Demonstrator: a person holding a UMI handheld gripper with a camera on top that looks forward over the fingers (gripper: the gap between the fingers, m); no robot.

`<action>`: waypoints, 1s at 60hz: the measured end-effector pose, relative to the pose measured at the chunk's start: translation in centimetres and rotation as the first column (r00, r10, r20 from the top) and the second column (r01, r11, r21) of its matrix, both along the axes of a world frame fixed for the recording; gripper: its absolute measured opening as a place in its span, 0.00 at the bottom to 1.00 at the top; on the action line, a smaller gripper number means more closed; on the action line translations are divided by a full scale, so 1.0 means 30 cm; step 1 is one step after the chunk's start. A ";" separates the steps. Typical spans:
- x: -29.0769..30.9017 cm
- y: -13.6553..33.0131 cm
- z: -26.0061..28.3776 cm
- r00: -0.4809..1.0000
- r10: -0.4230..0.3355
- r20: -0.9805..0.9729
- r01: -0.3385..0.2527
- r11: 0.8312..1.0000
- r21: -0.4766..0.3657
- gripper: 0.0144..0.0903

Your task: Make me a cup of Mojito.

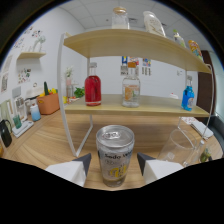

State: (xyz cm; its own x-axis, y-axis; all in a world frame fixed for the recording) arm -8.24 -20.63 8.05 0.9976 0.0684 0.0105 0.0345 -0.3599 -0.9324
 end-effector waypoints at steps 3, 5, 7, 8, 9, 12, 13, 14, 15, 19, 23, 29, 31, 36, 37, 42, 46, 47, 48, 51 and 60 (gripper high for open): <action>-0.011 -0.018 0.021 1.000 0.010 -0.009 -0.010 1.000 -0.011 0.92; -0.019 -0.035 0.040 1.000 0.014 -0.020 -0.015 1.000 -0.018 0.94; -0.025 -0.054 0.063 0.999 0.015 -0.030 -0.016 1.000 -0.023 0.94; -0.028 -0.063 0.073 0.999 0.015 -0.034 -0.016 1.000 -0.027 0.94; -0.032 -0.074 0.081 0.999 0.016 -0.039 -0.017 0.999 -0.033 0.93; -0.042 -0.108 0.107 0.998 0.012 -0.055 -0.015 0.998 -0.056 0.93; -0.045 -0.121 0.117 0.998 0.011 -0.059 -0.015 0.998 -0.062 0.94; -0.046 -0.133 0.126 0.998 0.012 -0.062 -0.016 0.998 -0.067 0.93; -0.046 -0.146 0.136 0.998 0.010 -0.063 -0.015 0.997 -0.070 0.93; -0.025 -0.199 0.171 0.998 -0.016 -0.056 0.011 0.996 -0.086 0.94; 0.003 -0.257 0.183 0.998 -0.038 -0.045 0.032 0.991 -0.126 0.94; 0.076 -0.339 0.190 0.998 -0.065 -0.005 0.063 0.983 -0.171 0.94; 0.107 -0.364 0.192 0.997 -0.074 0.011 0.075 0.981 -0.180 0.94; 0.175 -0.416 0.180 0.996 -0.081 0.026 0.085 0.975 -0.207 0.94; 0.190 -0.426 0.176 0.996 -0.084 0.031 0.089 0.973 -0.213 0.94; 0.248 -0.462 0.166 0.995 -0.084 0.047 0.092 0.969 -0.231 0.94; 0.296 -0.484 0.155 0.994 -0.092 0.053 0.102 0.964 -0.247 0.94; 0.306 -0.488 0.155 0.994 -0.093 0.055 0.104 0.962 -0.251 0.94; 0.316 -0.491 0.155 0.994 -0.094 0.055 0.105 0.962 -0.252 0.94; 0.343 -0.494 0.154 0.994 -0.098 0.057 0.109 0.962 -0.252 0.94; 0.403 -0.507 0.151 0.992 -0.098 0.075 0.114 0.960 -0.257 0.94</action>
State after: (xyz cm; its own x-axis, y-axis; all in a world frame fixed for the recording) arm 3.85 -35.85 12.58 0.9973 -0.0295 0.0673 0.0366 -0.5946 -0.8032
